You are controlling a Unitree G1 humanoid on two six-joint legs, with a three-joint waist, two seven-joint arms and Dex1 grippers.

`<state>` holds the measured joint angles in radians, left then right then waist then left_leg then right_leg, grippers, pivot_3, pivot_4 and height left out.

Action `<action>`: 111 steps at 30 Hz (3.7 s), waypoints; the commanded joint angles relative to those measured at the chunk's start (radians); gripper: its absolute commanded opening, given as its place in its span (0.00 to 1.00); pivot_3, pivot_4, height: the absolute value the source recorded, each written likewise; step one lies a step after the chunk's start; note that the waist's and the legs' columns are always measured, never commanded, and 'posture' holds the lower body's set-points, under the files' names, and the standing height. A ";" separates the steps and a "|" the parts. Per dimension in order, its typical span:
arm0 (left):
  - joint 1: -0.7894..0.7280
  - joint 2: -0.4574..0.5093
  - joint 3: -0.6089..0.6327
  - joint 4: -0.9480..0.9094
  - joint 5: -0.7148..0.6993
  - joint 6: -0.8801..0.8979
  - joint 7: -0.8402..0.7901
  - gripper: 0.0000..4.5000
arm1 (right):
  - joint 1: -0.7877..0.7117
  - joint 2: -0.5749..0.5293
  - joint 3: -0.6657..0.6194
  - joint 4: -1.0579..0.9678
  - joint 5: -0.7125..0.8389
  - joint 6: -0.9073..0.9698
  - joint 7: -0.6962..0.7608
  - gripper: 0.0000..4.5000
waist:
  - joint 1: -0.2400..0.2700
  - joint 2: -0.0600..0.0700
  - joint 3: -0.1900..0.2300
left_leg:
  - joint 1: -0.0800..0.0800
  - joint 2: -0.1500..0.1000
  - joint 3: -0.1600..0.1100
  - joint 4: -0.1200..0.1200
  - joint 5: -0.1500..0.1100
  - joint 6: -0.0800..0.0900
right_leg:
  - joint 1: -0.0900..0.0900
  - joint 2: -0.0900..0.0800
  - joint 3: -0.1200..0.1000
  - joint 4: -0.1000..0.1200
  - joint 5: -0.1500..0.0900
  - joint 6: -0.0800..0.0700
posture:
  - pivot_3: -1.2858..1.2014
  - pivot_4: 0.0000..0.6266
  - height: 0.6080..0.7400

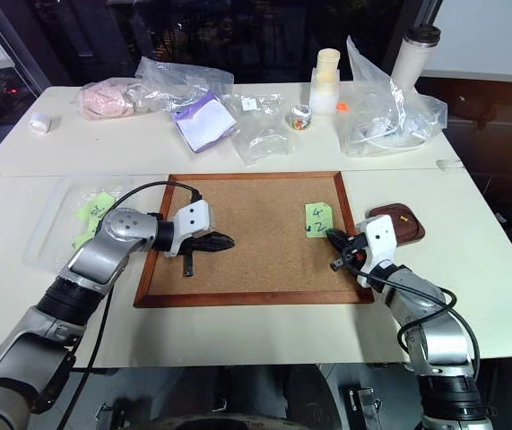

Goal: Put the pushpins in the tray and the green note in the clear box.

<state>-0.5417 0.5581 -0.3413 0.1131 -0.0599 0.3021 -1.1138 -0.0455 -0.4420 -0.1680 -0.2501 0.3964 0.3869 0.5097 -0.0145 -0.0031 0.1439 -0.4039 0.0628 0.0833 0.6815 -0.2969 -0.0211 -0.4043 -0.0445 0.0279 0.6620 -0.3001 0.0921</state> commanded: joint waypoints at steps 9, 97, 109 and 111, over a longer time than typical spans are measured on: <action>0.049 0.018 -0.074 0.056 0.050 0.023 -0.037 0.00 | -0.011 0.000 -0.117 -0.044 0.028 0.006 -0.075 0.01 | -0.002 -0.001 -0.001 | 0.001 0.000 0.001 -0.001 0.000 0.000 | 0.000 0.001 0.000 0.000 0.000 0.000 | 0.52 0.24 0.95; 0.072 0.003 -0.063 0.058 0.067 0.004 -0.020 0.00 | -0.087 0.081 0.205 0.332 -0.210 -0.186 0.061 0.01 | -0.001 -0.020 -0.021 | 0.019 0.001 0.001 -0.015 -0.001 0.001 | 0.016 0.000 0.000 -0.010 -0.002 -0.004 | 0.52 0.24 0.95; 0.043 -0.018 -0.067 0.111 0.074 -0.007 -0.036 0.00 | -0.107 0.049 0.095 0.116 -0.129 -0.131 0.028 0.01 | 0.004 -0.014 -0.017 | 0.018 0.000 0.001 -0.016 -0.001 0.001 | 0.015 -0.002 0.000 -0.010 -0.003 -0.005 | 0.52 0.24 0.95; 0.045 -0.016 -0.064 0.107 0.073 -0.005 -0.037 0.00 | -0.101 0.038 0.071 0.038 -0.102 -0.094 0.022 0.01 | 0.004 -0.011 -0.016 | 0.017 0.000 0.001 -0.016 -0.001 0.001 | 0.014 -0.002 0.000 -0.010 -0.002 -0.004 | 0.52 0.24 0.95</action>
<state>-0.5433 0.5302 -0.3424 0.1592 -0.0320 0.2685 -1.1352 -0.1327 -0.3831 -0.0402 -0.1048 0.2586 0.2820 0.5437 -0.0110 -0.0144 0.1278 -0.3869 0.0630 0.0847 0.6659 -0.2977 -0.0198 -0.3901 -0.0466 0.0277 0.6518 -0.3025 0.0877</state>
